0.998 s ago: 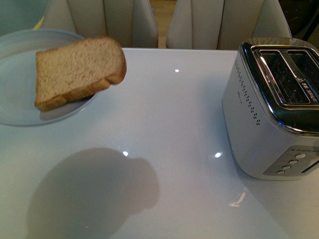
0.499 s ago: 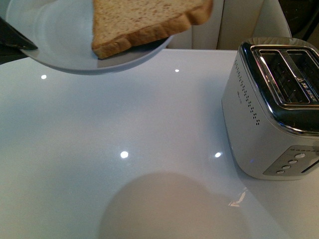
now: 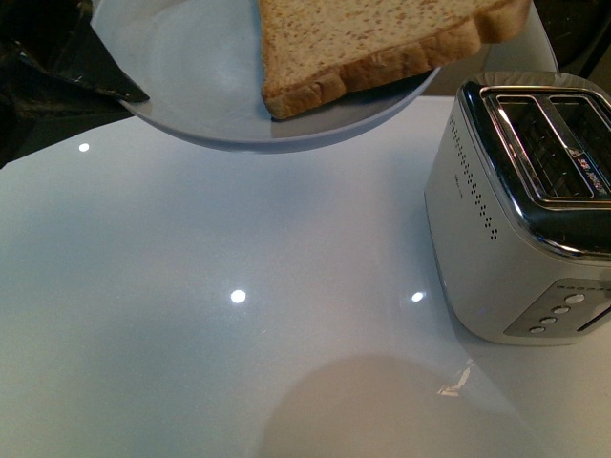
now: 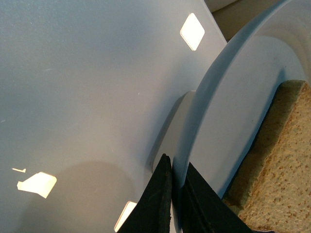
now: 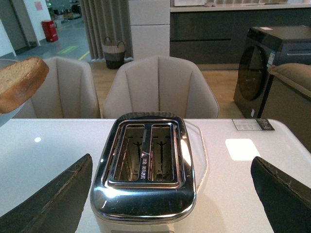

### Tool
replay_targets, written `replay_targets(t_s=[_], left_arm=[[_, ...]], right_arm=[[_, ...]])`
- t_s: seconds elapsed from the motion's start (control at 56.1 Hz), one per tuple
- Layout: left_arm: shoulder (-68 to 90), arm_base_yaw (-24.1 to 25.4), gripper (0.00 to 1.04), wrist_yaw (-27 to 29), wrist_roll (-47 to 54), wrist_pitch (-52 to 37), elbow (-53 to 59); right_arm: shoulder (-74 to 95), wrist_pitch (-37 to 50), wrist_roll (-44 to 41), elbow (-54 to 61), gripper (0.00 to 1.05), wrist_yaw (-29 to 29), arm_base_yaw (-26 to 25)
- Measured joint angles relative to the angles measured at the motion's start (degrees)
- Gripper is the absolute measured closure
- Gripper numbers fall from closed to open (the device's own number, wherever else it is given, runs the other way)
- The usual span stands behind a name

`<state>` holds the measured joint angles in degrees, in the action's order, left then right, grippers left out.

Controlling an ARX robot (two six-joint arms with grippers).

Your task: Left arm holds plate, right arm toasts bread

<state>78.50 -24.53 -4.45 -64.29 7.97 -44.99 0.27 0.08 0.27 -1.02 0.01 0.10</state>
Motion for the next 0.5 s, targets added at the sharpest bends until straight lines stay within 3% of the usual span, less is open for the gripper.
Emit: replay_targets(t_s=[0.499], left_arm=[[0.0,-3.7,1.02,-0.1,-4.4,-0.1,-1.9]], right_arm=[[0.0,0.0,0.0,0.0,0.09,0.0,0.0]])
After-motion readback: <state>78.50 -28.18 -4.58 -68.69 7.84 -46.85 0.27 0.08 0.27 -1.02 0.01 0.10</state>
